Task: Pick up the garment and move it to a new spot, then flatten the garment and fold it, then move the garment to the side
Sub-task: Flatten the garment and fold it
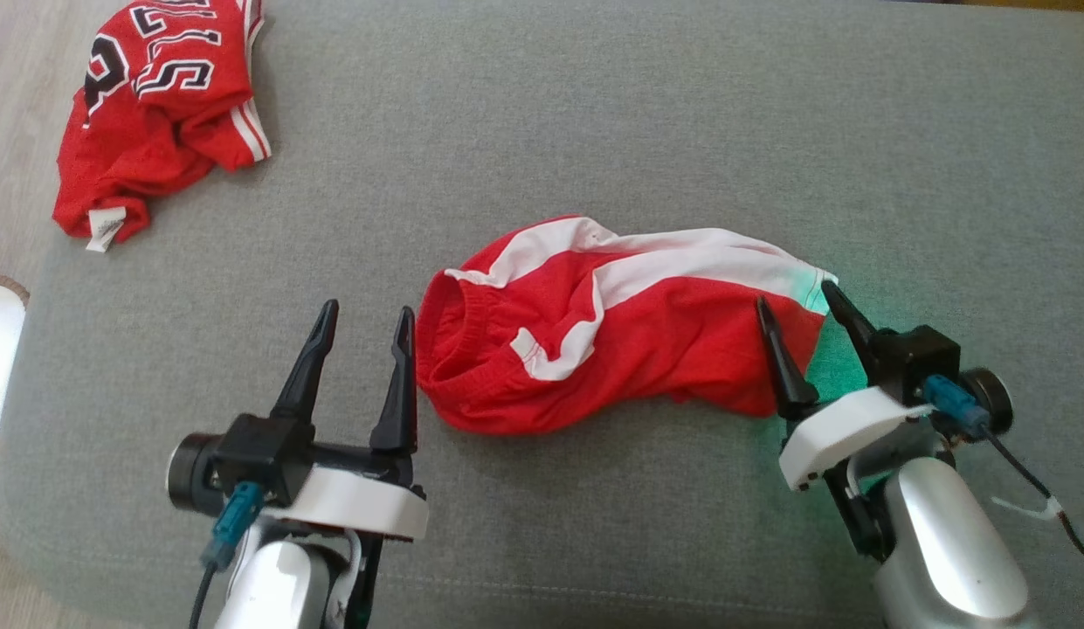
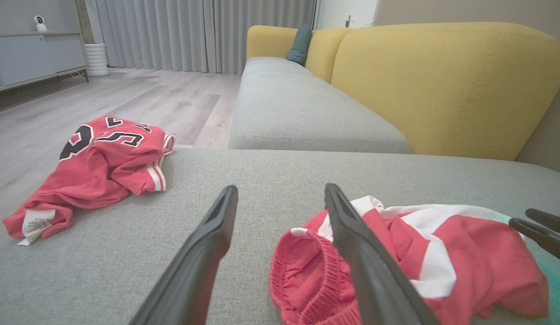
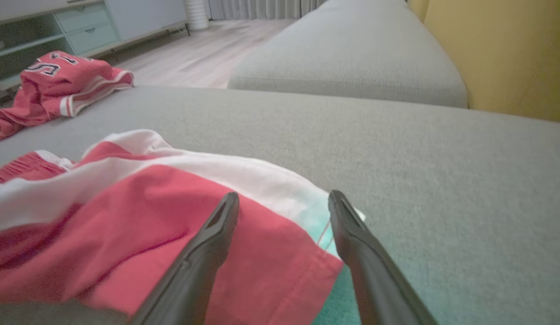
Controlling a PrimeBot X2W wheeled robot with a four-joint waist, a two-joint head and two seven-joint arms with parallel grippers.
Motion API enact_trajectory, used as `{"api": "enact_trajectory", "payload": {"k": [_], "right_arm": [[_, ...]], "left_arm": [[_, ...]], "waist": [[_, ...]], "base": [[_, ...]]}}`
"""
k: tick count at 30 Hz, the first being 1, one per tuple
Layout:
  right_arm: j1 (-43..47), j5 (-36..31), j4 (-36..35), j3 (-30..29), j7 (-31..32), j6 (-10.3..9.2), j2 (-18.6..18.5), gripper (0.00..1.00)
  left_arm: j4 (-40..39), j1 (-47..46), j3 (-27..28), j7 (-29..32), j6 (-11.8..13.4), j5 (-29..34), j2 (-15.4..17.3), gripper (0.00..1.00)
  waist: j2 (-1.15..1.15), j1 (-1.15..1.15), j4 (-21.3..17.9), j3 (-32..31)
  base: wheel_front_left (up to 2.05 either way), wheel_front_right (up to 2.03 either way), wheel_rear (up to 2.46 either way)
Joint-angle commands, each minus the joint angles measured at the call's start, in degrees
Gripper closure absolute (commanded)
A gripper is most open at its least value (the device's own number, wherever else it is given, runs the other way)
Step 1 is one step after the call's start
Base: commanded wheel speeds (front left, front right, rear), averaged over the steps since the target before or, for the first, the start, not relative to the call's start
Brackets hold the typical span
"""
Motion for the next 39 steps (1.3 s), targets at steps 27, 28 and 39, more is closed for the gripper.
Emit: {"api": "enact_trajectory", "payload": {"k": [27,28,39], "right_arm": [[-0.9,1.3,5.2,-4.6,-1.3,-0.05,0.8,1.0],[-0.9,1.3,5.2,-4.6,-1.3,-0.05,0.8,1.0],[3.9,-5.6,-0.2,-14.8,-0.7,-0.05,0.8,1.0]], "left_arm": [[-2.0,-1.1,2.0,-0.7,-0.3,0.8,0.1,0.0],[-2.0,-1.1,2.0,-0.7,-0.3,0.8,0.1,0.0],[-1.9,-1.3,1.0,-0.7,-1.0,1.1,0.1,0.0]], "waist": [[0.0,0.0,-1.2,-0.2],[0.0,0.0,-1.2,-0.2],[0.0,0.0,-4.6,-0.8]], "base": [[0.0,0.0,0.0],[0.0,0.0,0.0],[0.0,0.0,0.0]]}}
